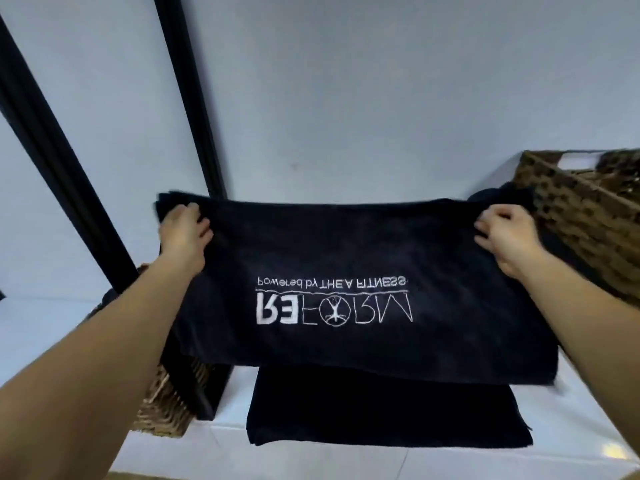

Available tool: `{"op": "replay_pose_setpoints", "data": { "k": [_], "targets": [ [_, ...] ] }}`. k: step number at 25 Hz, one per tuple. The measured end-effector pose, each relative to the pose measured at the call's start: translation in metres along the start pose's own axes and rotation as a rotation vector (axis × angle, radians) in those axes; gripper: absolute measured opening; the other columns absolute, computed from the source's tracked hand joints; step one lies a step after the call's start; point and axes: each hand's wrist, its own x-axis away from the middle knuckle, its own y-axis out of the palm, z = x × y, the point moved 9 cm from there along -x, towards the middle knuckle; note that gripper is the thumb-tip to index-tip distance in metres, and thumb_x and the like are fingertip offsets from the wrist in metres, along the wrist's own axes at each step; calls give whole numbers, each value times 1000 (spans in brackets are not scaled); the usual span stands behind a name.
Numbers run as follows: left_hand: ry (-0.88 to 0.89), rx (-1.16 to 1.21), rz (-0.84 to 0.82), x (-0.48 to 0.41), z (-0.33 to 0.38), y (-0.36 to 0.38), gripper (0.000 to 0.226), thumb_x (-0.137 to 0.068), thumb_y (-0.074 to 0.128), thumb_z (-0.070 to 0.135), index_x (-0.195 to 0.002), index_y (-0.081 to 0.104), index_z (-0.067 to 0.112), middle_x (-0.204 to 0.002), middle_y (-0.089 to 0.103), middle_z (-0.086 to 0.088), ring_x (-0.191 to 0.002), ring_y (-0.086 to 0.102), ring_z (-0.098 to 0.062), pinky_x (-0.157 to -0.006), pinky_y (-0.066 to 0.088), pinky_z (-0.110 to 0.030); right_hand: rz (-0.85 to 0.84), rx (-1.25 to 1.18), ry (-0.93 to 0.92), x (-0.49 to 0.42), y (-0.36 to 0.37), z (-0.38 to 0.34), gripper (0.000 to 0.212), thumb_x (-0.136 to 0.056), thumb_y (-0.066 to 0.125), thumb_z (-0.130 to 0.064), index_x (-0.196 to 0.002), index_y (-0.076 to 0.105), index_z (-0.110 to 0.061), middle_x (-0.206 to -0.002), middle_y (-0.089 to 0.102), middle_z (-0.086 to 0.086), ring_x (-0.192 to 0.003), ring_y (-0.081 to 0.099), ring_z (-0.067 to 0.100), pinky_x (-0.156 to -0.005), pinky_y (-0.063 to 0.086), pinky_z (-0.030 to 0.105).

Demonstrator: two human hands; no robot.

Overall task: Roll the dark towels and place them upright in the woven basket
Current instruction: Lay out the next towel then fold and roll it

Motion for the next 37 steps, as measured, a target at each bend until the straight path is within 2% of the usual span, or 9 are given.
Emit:
{"op": "replay_pose_setpoints", "data": {
  "k": [3,4,6,9,21,27,30,33,37],
  "targets": [
    [60,-1237,-337,10,-81,22,61,-96,36,60,-151,32,34,-163,18,4,-150,16,-28,-117,11,-58,-453,904,-121,27,61,70,56,-95,46,-54,-146,38,-31,-153,41,2,-139,39,25,-112,29,44],
    [82,-1491,-410,17,-106,25,62,-96,27,65,-152,22,42,-164,7,9,-151,3,-26,-115,2,-63,-569,1143,-147,37,74,97,63,-95,36,-62,-152,27,-36,-161,23,-2,-148,20,24,-118,16,48],
    [128,-1659,-448,19,-124,30,63,-93,17,71,-152,10,49,-164,-3,13,-151,-8,-25,-113,-1,-67,-625,1376,-201,39,87,118,65,-94,16,-68,-154,6,-43,-164,-2,-7,-151,-4,24,-119,-1,53],
    [99,-1667,-457,-11,-120,35,63,-92,16,73,-150,6,53,-164,-5,15,-151,-8,-24,-113,1,-67,-617,1411,-171,18,101,120,64,-92,7,-69,-151,-3,-49,-163,-9,-10,-150,-9,25,-118,-4,57],
    [185,-1660,-474,-115,-120,72,62,-92,21,72,-151,13,51,-164,0,15,-152,-3,-21,-116,-1,-63,-497,1401,-131,-40,161,122,66,-90,4,-72,-152,-1,-49,-164,-6,-10,-151,-6,26,-118,-2,59],
    [13,-1620,-159,-135,-110,22,89,-79,22,87,-154,12,39,-164,8,2,-149,13,-33,-115,13,-62,-490,1414,-162,-39,161,122,67,-88,4,-74,-151,-1,-51,-164,-4,-11,-151,-5,24,-119,-2,56],
    [-56,-1554,-127,-159,-105,15,94,-76,27,88,-154,10,39,-162,17,-5,-142,31,-36,-111,28,-53,-457,1430,-162,-41,162,122,67,-87,4,-74,-150,-1,-51,-164,-5,-12,-151,-6,23,-119,-1,55],
    [15,-1484,-120,-180,-104,21,87,-81,34,82,-153,22,34,-157,31,-5,-138,39,-32,-108,33,-49,-433,1414,-141,-48,173,122,67,-89,5,-73,-151,1,-50,-164,-4,-11,-151,-6,24,-119,-1,56],
    [320,-1432,6,-165,-79,26,60,-89,38,55,-133,53,17,-137,54,-10,-122,52,-32,-102,41,-49,-425,1413,-143,-30,177,116,68,-89,3,-71,-153,2,-46,-164,-4,-8,-151,-6,27,-119,-1,56]
  ]
}}
